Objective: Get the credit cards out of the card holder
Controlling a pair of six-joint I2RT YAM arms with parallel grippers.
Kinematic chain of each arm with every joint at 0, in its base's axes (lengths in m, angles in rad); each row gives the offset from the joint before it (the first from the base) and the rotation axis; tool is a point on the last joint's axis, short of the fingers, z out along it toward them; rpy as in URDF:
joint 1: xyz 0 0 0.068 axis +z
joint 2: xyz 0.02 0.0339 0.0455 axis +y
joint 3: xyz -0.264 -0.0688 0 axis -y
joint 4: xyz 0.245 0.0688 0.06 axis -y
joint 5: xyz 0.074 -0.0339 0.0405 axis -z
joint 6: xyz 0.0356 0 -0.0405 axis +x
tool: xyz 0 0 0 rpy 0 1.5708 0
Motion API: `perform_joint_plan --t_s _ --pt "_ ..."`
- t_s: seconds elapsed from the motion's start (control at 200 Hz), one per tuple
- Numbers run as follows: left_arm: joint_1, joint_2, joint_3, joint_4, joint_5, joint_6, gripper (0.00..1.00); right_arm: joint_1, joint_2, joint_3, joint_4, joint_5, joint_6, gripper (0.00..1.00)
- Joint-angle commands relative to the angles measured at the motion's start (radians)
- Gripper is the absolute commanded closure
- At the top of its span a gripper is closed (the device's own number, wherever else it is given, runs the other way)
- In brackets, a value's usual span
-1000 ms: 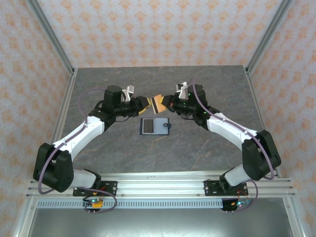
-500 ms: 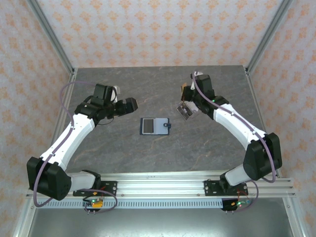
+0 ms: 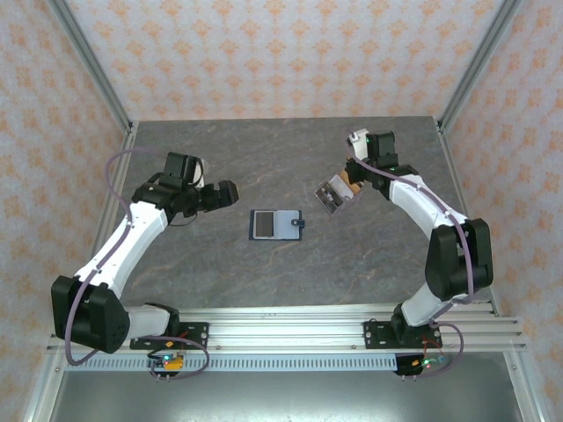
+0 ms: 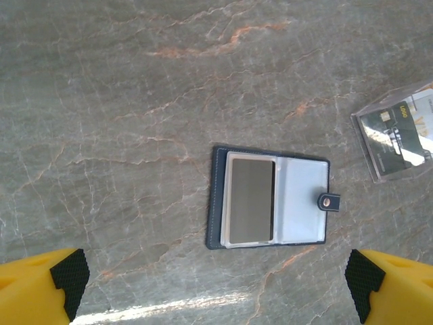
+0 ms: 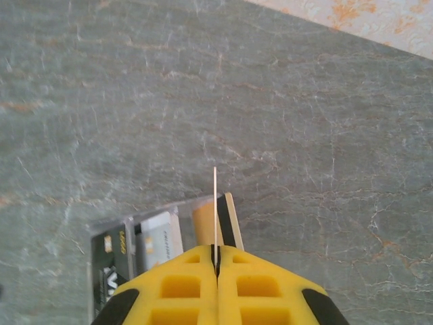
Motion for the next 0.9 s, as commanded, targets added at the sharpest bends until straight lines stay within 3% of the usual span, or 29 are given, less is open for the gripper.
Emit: perform_joint_plan --t_s 0.0,0.576,0.756,0.896 --pt "0.011 0.014 -0.022 0.051 0.050 -0.025 0.00 -0.009 0.044 0.047 -0.059 -0.048 -0.126 1.00" --pt "0.012 0.062 -0.010 0.048 0.061 -0.022 0.00 -0.016 0.213 0.146 -0.135 -0.038 -0.152 1.00" --pt "0.011 0.065 -0.008 0.048 0.062 -0.022 0.00 -0.016 0.213 0.193 -0.170 -0.027 -0.073 0.76" --pt "0.011 0.064 -0.006 0.048 0.062 -0.022 0.00 -0.016 0.148 0.183 -0.156 -0.025 -0.012 0.72"
